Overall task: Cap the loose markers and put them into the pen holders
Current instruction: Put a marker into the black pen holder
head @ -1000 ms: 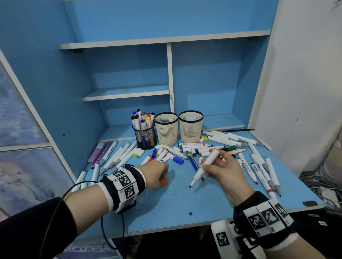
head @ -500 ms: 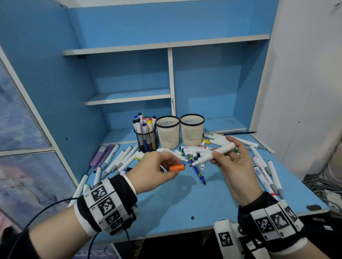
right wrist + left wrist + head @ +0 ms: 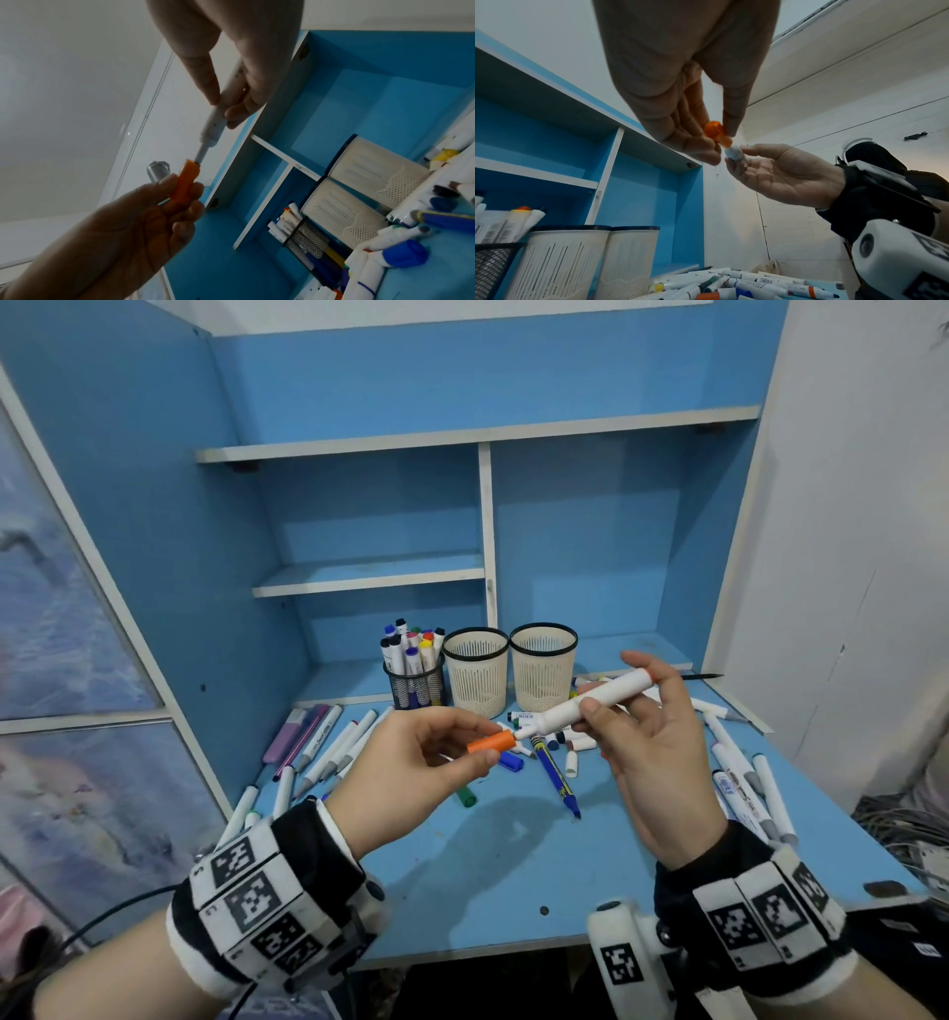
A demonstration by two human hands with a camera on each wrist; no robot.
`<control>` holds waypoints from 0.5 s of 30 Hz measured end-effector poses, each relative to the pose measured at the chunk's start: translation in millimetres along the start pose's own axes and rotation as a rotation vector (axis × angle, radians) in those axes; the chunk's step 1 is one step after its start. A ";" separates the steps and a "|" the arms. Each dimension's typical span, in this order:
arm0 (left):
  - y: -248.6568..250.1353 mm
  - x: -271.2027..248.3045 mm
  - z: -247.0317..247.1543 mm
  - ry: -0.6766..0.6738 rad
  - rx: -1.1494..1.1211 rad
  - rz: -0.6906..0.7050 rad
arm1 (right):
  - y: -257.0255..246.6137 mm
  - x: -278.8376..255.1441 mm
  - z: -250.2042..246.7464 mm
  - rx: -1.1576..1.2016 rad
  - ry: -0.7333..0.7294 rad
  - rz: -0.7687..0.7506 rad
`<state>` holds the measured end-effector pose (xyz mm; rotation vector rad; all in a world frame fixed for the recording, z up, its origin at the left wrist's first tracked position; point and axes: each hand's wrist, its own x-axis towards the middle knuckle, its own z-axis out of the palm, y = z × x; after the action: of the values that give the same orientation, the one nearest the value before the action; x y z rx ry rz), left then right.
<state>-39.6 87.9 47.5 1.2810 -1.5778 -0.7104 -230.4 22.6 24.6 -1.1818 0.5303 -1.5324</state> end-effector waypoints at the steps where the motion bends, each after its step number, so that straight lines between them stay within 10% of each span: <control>1: 1.5 0.0 -1.0 0.008 0.005 0.005 | -0.2 -0.2 3.3 0.018 -0.015 -0.005; 15: 0.1 -3.8 -1.9 0.230 -0.006 0.029 | 8.7 1.6 30.4 0.015 -0.145 -0.078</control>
<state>-37.9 91.8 47.1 1.2836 -1.4035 -0.5290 -199.4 25.8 30.5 -1.3036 0.3792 -1.4994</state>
